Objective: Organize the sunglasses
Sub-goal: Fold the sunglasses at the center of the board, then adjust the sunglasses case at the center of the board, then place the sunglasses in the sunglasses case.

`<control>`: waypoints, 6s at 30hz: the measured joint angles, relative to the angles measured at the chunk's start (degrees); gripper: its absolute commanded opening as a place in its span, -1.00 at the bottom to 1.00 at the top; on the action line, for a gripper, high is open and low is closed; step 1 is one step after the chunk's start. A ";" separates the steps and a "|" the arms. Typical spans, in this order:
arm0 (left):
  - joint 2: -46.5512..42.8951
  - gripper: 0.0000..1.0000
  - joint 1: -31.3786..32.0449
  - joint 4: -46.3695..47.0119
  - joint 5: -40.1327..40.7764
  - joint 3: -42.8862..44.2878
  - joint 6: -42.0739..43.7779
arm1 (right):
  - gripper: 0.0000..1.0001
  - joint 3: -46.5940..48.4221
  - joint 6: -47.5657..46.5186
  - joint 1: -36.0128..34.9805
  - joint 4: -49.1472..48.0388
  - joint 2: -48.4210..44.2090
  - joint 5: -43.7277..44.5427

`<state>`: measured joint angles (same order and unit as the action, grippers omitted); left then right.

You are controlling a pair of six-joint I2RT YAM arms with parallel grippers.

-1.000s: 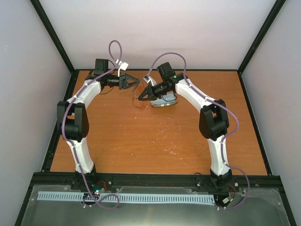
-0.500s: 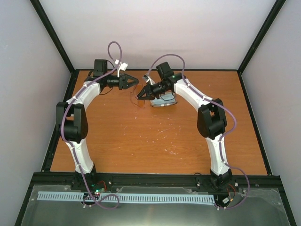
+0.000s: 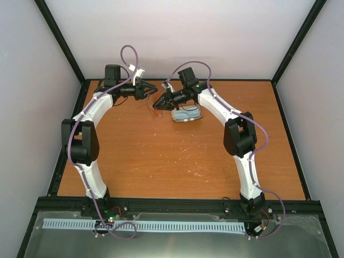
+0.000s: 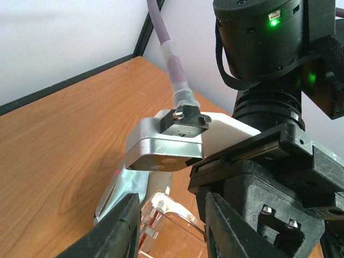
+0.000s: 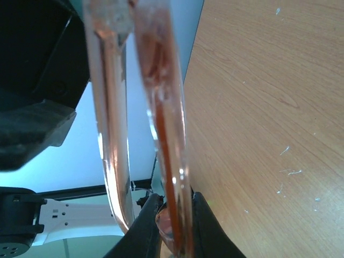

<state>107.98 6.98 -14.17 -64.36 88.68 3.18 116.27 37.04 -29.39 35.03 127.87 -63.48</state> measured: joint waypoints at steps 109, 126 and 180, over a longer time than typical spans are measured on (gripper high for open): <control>22.10 -0.60 18.29 -21.55 24.11 5.29 16.15 | -0.94 3.26 -31.69 13.25 5.09 4.37 45.35; 25.88 -0.53 17.38 -19.10 32.28 13.16 13.60 | -0.94 -4.42 -36.52 13.25 7.04 -0.28 43.80; 34.01 -0.05 14.34 -17.57 38.45 31.06 10.86 | -0.51 12.61 -35.50 10.60 27.26 14.62 44.48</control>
<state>141.99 21.32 -31.75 -25.91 119.74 14.04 128.88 1.54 -18.79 62.28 142.50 -19.00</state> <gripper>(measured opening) 0.479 0.240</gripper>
